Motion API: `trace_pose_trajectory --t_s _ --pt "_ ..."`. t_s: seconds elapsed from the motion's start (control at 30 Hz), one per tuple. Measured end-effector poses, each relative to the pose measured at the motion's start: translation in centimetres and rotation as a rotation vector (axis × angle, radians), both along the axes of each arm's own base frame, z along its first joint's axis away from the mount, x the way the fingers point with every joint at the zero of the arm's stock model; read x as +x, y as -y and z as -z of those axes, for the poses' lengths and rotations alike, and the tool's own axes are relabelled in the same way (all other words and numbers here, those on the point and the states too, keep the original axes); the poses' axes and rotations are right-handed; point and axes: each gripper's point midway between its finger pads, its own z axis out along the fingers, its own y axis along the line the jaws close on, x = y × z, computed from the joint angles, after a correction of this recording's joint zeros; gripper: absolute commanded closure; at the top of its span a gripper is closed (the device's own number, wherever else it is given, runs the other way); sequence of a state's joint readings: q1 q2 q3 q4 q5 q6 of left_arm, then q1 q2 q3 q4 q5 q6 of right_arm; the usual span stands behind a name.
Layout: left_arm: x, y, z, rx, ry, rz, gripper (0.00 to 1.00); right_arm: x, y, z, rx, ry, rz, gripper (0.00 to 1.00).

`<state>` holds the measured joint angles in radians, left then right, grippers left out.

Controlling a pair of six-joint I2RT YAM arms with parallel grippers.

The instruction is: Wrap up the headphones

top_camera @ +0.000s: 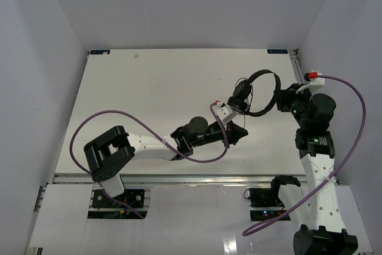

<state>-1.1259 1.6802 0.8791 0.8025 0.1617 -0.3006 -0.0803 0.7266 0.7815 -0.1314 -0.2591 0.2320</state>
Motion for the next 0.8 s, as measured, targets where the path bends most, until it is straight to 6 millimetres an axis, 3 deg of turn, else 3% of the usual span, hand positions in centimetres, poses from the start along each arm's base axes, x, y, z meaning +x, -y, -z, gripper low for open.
trace_pose_trajectory --t_s 0.47,0.8 --pt "-0.8 1.5 2.9 0.149 -0.107 0.072 0.96 0.8 0.7 4.9 -0.275 -0.035 0.016 0.92" --pt "-0.2 2.1 2.5 0.353 -0.087 0.094 0.92 0.5 -0.7 10.3 -0.427 -0.128 -0.074 0.92"
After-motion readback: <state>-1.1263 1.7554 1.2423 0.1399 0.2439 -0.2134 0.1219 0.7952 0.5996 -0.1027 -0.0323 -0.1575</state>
